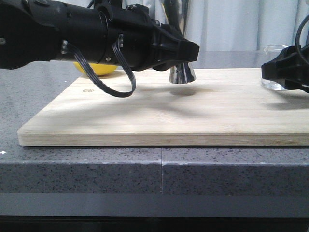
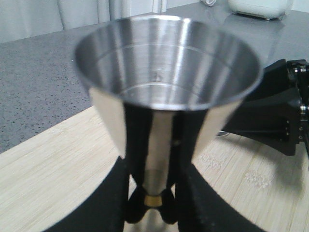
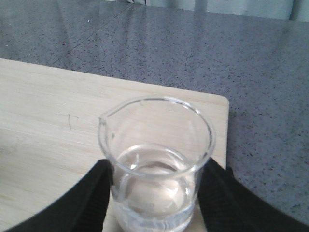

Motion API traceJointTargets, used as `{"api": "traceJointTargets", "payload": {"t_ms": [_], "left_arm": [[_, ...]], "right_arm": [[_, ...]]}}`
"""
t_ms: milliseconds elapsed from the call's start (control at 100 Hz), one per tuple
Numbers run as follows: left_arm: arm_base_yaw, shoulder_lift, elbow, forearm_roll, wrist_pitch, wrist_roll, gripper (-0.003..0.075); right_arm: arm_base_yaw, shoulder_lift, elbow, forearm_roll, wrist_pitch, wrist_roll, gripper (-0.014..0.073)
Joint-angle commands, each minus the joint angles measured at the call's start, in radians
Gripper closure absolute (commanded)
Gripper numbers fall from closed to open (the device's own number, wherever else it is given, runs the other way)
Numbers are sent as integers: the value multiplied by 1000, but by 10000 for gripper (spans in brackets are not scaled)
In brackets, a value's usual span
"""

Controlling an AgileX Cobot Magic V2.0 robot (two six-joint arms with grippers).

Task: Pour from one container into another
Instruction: 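Lift the beaker with the right gripper and move it above the jigger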

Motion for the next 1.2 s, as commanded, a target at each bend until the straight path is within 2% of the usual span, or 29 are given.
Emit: {"api": "traceJointTargets", "payload": {"t_ms": [0, 220, 450, 870, 950, 1080, 1190], "left_arm": [[-2, -57, -27, -23, -74, -9, 741], [-2, -57, -27, -23, -74, -9, 741], [-2, -57, -27, 5, -74, -15, 741], [-2, -57, -27, 61, -63, -67, 741], [-2, -57, -27, 83, -53, -90, 741], [-2, -57, -27, 92, -48, -92, 741], [-2, -57, -27, 111, -48, -119, 741]], "right_arm": [[-2, -25, -29, 4, -82, -11, 291], [-2, -25, -29, 4, -82, -11, 291], [-2, -31, -31, 4, -173, -11, 291], [-2, -111, -37, -9, -128, -11, 291], [-2, -144, -43, -11, -97, -11, 291], [-2, -202, -101, -71, 80, -11, 291], [0, -247, -157, -113, 158, -11, 291]]}}
